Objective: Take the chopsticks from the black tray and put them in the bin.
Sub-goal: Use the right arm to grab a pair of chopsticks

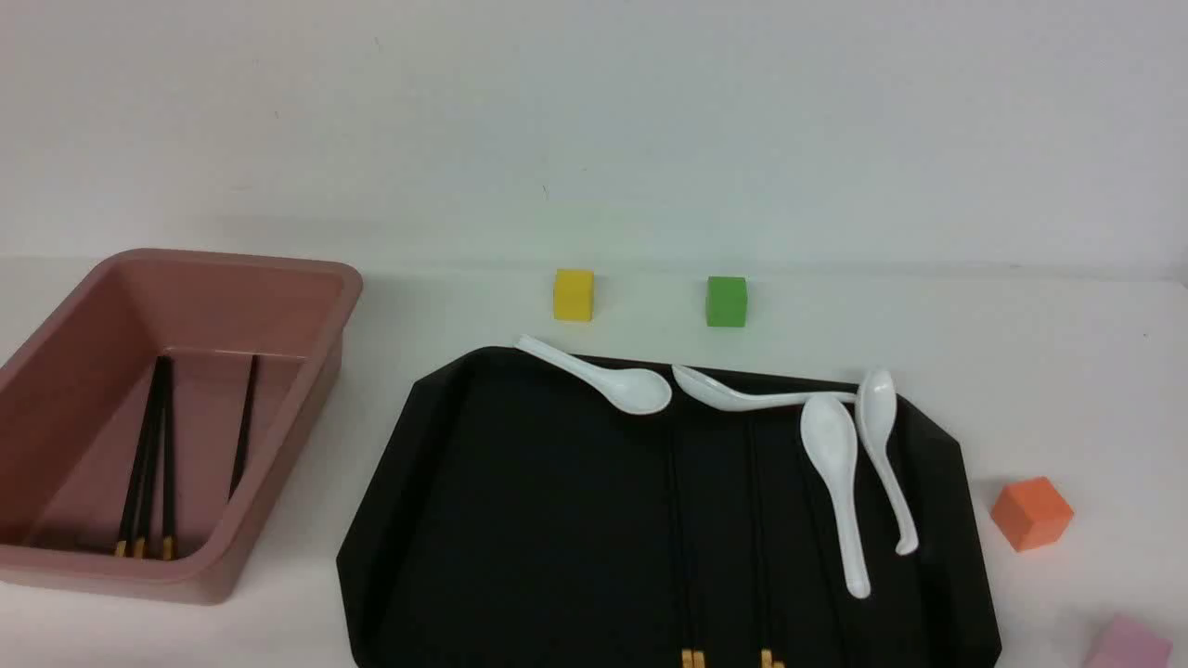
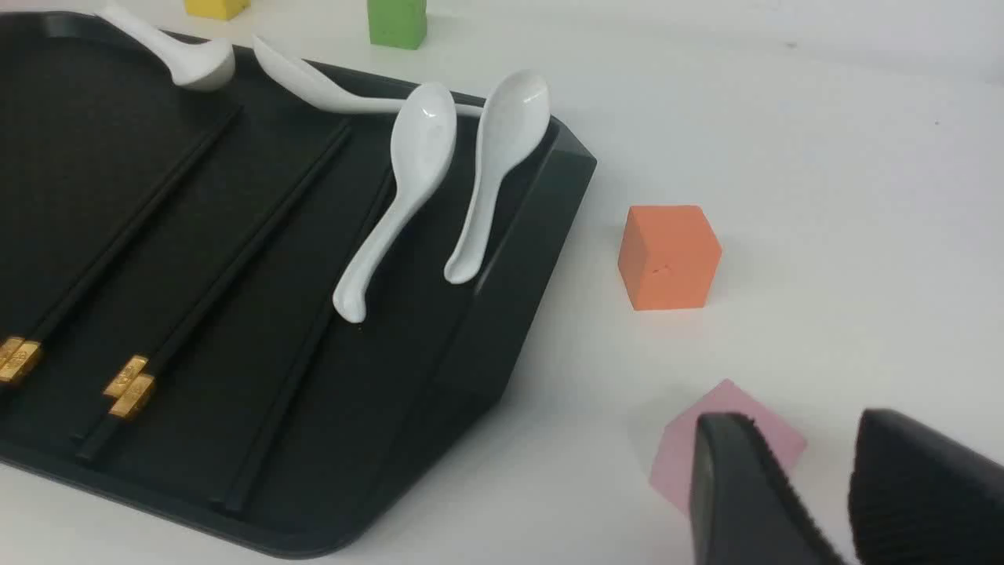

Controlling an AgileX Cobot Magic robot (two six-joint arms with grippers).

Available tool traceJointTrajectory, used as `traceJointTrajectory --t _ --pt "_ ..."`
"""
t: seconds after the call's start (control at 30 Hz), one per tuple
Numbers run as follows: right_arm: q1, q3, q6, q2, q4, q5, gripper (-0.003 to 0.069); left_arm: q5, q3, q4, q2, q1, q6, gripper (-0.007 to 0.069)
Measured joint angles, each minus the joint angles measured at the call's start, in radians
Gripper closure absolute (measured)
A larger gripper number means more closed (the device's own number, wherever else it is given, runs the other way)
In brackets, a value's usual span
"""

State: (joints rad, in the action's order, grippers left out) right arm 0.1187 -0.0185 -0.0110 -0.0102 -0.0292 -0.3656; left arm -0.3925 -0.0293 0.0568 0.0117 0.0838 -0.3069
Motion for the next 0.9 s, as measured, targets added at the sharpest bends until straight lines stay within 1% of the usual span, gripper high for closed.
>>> traceJointTrajectory --t 0.9 --pt "0.000 0.000 0.000 0.000 0.000 0.000 0.0419 0.000 0.000 0.000 0.000 0.000 0.000 0.0524"
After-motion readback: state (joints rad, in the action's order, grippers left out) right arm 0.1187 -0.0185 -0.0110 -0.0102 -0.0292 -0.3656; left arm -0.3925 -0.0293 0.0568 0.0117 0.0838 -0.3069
